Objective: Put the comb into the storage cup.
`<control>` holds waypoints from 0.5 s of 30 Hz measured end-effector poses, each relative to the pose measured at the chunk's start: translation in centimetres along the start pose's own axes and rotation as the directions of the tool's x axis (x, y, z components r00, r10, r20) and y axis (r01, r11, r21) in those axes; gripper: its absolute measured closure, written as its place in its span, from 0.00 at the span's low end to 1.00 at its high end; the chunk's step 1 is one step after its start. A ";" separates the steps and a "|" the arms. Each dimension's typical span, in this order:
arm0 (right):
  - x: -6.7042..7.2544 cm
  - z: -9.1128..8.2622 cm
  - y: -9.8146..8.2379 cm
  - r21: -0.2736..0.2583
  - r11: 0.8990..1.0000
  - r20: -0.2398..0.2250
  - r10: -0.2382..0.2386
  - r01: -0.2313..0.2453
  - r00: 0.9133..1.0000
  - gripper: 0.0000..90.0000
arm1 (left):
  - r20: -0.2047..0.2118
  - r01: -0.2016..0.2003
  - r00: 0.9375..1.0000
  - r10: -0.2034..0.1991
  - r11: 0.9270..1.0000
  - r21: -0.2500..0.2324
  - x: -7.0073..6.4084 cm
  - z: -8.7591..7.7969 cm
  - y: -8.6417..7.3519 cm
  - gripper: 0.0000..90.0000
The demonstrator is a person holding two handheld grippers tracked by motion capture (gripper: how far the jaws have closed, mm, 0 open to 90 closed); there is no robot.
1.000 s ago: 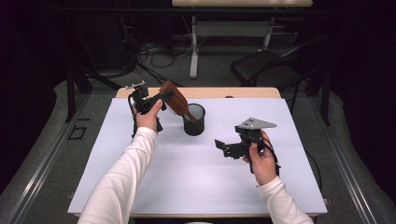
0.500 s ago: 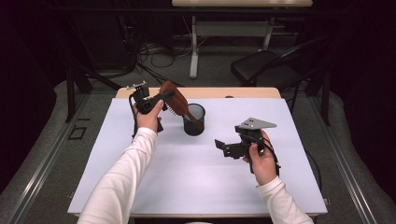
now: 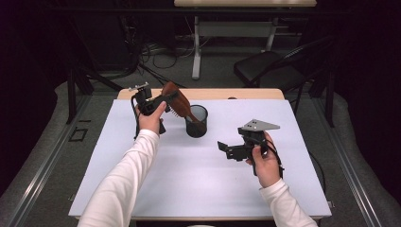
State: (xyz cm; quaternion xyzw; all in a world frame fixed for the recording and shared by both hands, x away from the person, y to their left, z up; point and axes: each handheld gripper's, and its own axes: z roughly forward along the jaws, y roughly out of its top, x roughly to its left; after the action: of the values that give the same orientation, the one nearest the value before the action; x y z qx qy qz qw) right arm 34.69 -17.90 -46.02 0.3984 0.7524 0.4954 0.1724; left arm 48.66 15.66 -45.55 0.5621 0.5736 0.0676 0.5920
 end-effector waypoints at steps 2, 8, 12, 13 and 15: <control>0.0 0.0 0.0 -0.001 1.000 0.000 0.000 0.000 1.000 0.04 | -0.002 -0.003 1.000 0.003 1.000 -0.002 0.0 0.0 0.0 0.18; 0.0 0.0 0.0 0.000 1.000 -0.001 0.000 0.000 1.000 0.04 | -0.007 -0.007 1.000 0.007 1.000 0.010 0.0 0.1 -0.1 0.16; 0.0 0.0 0.0 0.001 1.000 -0.001 0.000 0.000 1.000 0.04 | -0.002 -0.005 1.000 0.005 1.000 0.012 -0.1 0.2 -0.1 0.15; 0.0 0.0 0.0 0.001 1.000 -0.001 0.000 0.000 1.000 0.04 | 0.000 -0.005 1.000 0.005 1.000 0.015 -0.1 0.2 -0.1 0.14; 0.0 0.0 0.0 0.000 1.000 -0.001 0.000 0.000 1.000 0.04 | 0.005 -0.007 1.000 0.007 1.000 0.019 -0.1 0.2 -0.1 0.12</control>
State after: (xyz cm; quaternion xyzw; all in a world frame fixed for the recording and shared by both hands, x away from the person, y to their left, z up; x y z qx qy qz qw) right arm 34.69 -17.89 -46.02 0.3982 0.7524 0.4957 0.1719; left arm 48.74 15.41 -45.68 0.5699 0.5709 0.0630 0.5876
